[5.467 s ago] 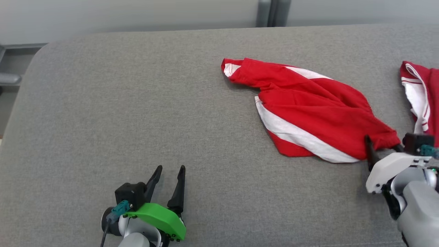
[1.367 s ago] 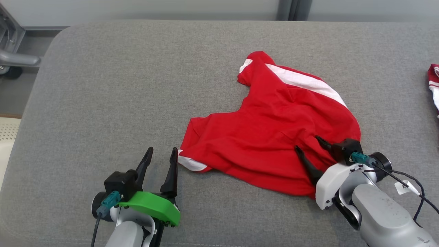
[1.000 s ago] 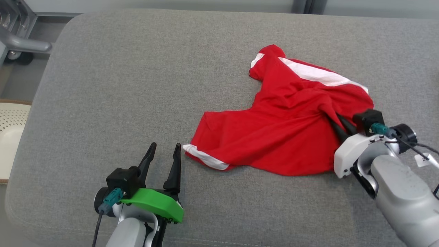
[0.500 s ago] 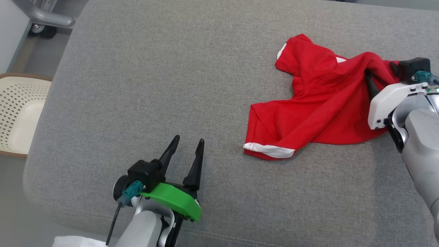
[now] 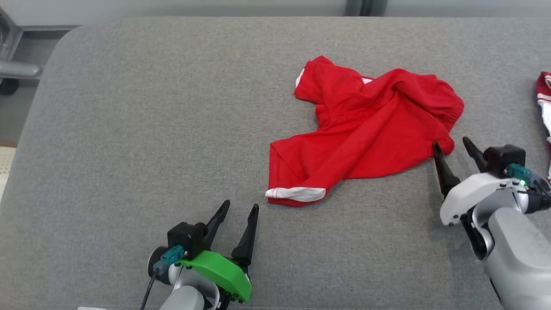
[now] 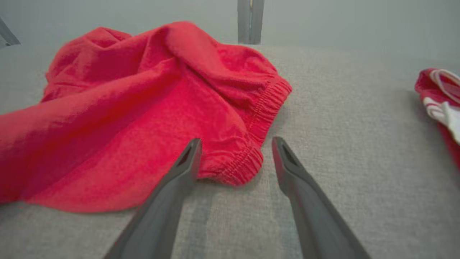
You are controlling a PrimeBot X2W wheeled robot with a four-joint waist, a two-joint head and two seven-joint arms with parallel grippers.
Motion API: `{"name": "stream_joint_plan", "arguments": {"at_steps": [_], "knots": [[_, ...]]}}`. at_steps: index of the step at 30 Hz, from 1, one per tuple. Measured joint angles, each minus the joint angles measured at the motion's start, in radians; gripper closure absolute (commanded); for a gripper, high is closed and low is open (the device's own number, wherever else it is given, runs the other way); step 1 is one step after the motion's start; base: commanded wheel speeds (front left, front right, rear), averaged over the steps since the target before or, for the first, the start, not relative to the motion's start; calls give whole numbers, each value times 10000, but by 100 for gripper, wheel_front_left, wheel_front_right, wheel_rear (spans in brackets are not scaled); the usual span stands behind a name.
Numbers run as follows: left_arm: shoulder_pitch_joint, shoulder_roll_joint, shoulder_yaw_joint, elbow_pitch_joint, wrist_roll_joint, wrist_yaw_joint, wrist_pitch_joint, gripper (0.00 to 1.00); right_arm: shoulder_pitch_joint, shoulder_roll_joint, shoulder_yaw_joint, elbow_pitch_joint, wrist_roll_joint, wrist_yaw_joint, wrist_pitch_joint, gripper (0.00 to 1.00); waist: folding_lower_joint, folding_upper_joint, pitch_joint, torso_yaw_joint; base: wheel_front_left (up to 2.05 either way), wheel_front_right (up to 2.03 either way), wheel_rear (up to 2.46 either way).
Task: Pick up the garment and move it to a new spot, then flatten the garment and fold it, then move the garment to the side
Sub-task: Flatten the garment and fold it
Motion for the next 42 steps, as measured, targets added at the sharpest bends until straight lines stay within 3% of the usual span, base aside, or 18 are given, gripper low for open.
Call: {"name": "stream_joint_plan", "arguments": {"at_steps": [14,15,16,17,18,24,32,40,41,42], "knots": [[-2,-2,196,539,-201,-23,0,0,1591,326,-364,-654,184,0,0,0,0,0,-517,-1766,0,0,0],[-22,-2,255,560,-203,-23,0,24,1627,345,-345,-683,184,0,0,0,0,0,-531,-1863,0,0,0],[-45,-2,295,571,-203,-23,0,24,1651,380,-382,-700,188,0,0,0,0,0,-540,-1955,0,0,0],[-63,-2,337,568,-198,-23,0,70,1662,401,-403,-734,188,0,0,0,0,0,-547,-2034,0,0,0],[-75,-2,385,543,-176,-23,0,100,1668,412,-418,-763,188,0,0,0,0,0,-552,-2101,0,0,0],[-88,-15,184,437,-188,-31,0,100,1761,456,-644,-823,219,0,0,0,0,0,-548,-2062,0,0,0],[338,-4,1486,-654,568,-35,0,100,1952,681,-593,-909,439,0,0,0,0,0,-629,-1278,0,0,0],[1054,0,2155,-445,1124,-35,0,100,2041,984,125,-922,740,0,0,0,0,0,-735,-375,0,0,0],[1106,-2,2257,-380,1158,-35,0,82,2042,991,272,-934,828,2,0,0,0,0,-744,-301,0,0,0],[1137,2,2334,-272,1204,-35,0,39,2042,976,410,-928,911,2,0,0,0,0,-752,-239,0,0,0]]}}
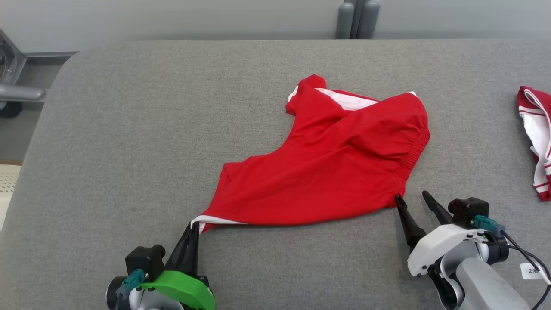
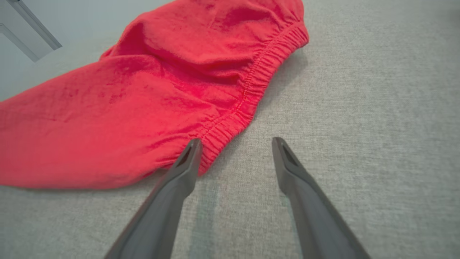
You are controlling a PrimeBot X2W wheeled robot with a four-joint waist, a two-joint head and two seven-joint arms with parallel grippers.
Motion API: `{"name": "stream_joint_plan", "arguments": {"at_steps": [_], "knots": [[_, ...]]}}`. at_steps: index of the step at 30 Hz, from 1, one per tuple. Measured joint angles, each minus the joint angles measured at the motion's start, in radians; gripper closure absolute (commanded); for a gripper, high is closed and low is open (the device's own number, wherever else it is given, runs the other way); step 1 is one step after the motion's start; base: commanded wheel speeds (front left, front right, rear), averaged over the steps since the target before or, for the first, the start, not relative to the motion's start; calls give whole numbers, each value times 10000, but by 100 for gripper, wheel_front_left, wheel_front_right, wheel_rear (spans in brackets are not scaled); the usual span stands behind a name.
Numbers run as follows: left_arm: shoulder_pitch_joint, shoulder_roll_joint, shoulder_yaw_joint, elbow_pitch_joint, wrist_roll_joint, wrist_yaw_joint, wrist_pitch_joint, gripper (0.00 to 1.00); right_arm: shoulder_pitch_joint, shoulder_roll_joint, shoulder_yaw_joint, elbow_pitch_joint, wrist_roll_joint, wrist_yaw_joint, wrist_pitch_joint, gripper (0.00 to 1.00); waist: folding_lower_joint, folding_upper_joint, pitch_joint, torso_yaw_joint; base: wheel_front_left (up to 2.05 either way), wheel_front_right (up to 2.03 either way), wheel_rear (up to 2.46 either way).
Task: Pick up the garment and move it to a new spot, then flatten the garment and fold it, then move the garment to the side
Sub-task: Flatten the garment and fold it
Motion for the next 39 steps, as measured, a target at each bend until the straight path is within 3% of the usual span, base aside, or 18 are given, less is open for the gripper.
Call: {"name": "stream_joint_plan", "arguments": {"at_steps": [1,13,22,23,25,33,39], "knots": [[19,8,35,121,0,0,0,0,0,-29,167,0,98,0,0,0,0,0,-5,40,0,0,0],[-44,0,-105,-19,8,0,0,0,79,-420,1979,-481,1492,-2,0,0,0,0,154,37,0,0,0],[-58,2,-113,-127,100,0,0,0,-140,-662,2291,-815,2052,-2,0,0,0,0,205,205,0,0,0],[-58,2,-111,-134,100,0,0,0,-186,-696,2336,-807,2071,-2,-2,18,0,0,209,218,0,0,0],[-58,2,-107,-157,100,0,0,0,-255,-792,2397,-813,2061,-2,0,98,0,0,223,234,0,0,0],[-79,2,-259,-416,82,0,0,0,-1012,-1179,2100,-1281,2002,-2,-2,100,0,0,348,338,0,0,0],[-389,6,-838,-497,-65,0,0,0,-2701,-1603,2535,-123,1722,-2,0,100,0,0,582,671,0,0,0]]}}
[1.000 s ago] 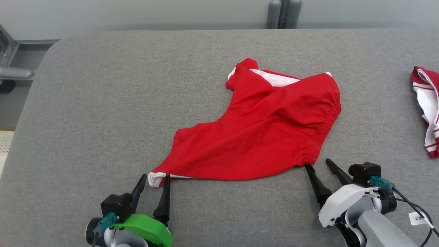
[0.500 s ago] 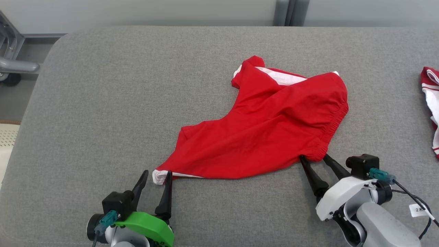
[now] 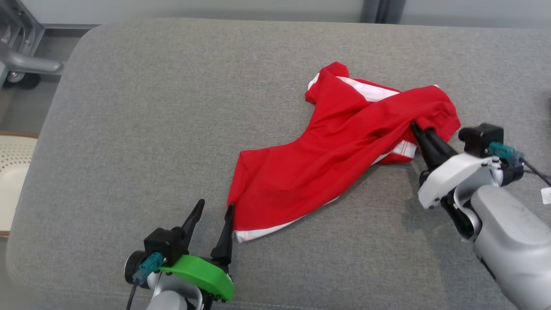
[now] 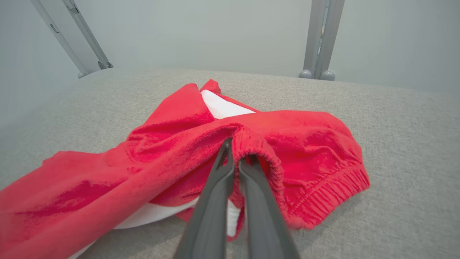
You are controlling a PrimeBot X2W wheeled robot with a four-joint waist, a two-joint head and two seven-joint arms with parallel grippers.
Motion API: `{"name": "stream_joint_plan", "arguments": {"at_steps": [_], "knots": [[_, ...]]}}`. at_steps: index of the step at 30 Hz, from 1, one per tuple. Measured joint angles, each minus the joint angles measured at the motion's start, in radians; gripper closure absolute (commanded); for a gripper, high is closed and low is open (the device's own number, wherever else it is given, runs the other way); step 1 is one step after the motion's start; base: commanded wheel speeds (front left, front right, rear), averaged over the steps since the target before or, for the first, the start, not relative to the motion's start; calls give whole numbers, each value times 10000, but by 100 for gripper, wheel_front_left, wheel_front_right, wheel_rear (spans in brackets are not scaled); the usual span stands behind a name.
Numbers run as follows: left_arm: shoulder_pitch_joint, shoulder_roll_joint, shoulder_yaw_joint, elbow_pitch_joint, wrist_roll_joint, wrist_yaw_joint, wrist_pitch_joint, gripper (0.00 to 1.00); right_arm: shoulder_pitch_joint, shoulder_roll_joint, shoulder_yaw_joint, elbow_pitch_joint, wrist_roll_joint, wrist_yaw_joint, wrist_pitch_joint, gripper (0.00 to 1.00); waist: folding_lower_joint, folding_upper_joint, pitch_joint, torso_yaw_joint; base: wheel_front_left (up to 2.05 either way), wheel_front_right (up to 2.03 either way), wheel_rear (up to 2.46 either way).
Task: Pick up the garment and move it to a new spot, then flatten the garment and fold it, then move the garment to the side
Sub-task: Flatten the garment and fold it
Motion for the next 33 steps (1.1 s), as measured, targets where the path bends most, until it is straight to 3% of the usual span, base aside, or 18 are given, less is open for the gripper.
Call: {"name": "stream_joint_plan", "arguments": {"at_steps": [13,14,15,16,23,28,33], "knots": [[-594,8,-1384,-378,-713,155,0,0,-3528,-623,224,4011,-426,0,646,100,0,0,886,1481,0,0,0],[-619,6,-1423,-422,-748,192,0,0,-3671,-623,236,4362,-504,0,794,79,0,0,982,1603,0,0,0],[-635,6,-1442,-466,-761,236,0,0,-3761,-593,228,4669,-516,0,903,72,0,0,1076,1709,0,0,0],[-650,8,-1455,-479,-784,251,0,0,-3804,-541,236,4932,-541,0,934,0,0,0,1172,1805,0,0,0],[-705,-2,-1264,-589,-782,328,0,0,-3473,-84,104,5202,-253,-12,192,0,0,-1,1451,1935,0,0,0],[-682,-6,-1024,-627,-619,244,0,0,-2467,-67,121,4222,244,-8,-86,0,0,0,1330,1566,0,0,0],[-646,-10,-905,-633,-616,144,0,0,-1013,-265,-566,2750,564,13,-75,0,0,0,1051,918,0,0,0]]}}
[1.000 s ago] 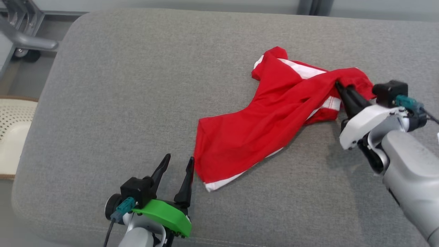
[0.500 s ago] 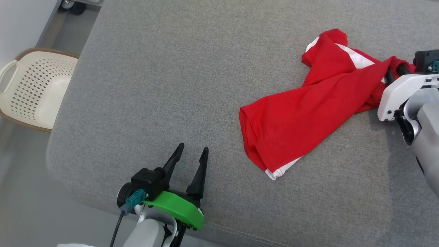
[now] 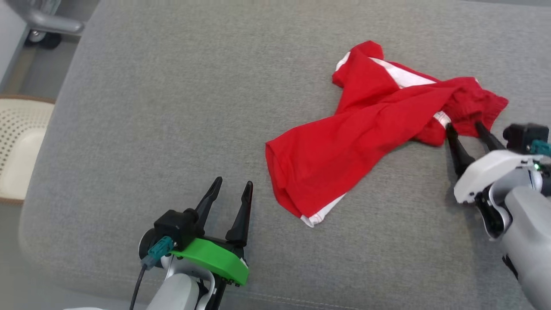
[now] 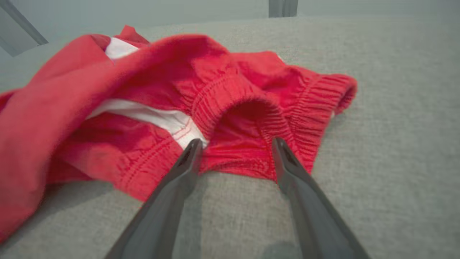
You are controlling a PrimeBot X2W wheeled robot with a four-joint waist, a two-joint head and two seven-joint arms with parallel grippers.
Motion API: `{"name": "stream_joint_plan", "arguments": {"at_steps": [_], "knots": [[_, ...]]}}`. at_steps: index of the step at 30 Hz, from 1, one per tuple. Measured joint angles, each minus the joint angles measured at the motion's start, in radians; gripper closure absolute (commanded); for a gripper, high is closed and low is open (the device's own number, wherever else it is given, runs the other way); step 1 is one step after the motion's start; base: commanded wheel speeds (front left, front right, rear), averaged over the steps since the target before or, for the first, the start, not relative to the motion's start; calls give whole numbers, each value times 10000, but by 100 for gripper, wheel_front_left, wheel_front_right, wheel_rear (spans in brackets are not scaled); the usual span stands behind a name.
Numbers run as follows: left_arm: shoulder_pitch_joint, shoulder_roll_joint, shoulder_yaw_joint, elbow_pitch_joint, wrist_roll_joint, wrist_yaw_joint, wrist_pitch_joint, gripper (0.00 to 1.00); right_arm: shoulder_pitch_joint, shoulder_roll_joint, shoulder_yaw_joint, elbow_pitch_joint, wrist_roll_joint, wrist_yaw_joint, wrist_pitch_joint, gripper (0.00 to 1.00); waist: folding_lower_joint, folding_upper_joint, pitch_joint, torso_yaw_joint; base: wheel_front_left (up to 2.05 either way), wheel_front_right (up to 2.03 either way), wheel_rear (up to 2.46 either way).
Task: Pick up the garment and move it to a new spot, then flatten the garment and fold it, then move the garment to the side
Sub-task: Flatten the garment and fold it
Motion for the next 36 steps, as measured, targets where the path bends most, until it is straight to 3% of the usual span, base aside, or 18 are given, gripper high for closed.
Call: {"name": "stream_joint_plan", "arguments": {"at_steps": [8,15,26,34,35,36], "knots": [[121,-6,-410,297,-351,-104,0,0,2509,213,-1714,-2000,-523,-13,52,0,-1,0,-719,-1328,0,0,0],[184,-6,-815,1126,-614,-132,0,0,3342,614,-2268,-3060,-1187,-13,59,0,0,0,-1169,-2332,0,0,0],[197,0,-374,2403,-527,-142,0,0,3692,926,-2445,-3484,-1467,-13,59,0,0,0,-1486,-3339,0,0,0],[77,0,-291,2623,-625,-142,0,3,3694,965,-2460,-3565,-1524,-13,59,0,0,0,-1371,-3537,0,0,0],[57,0,-278,2546,-596,-142,0,54,3694,965,-2474,-3572,-1524,-13,59,0,0,0,-1357,-3543,0,0,0],[26,0,-259,2428,-548,-142,0,80,3693,965,-2487,-3576,-1522,-13,59,0,-1,0,-1342,-3541,0,0,0]]}}
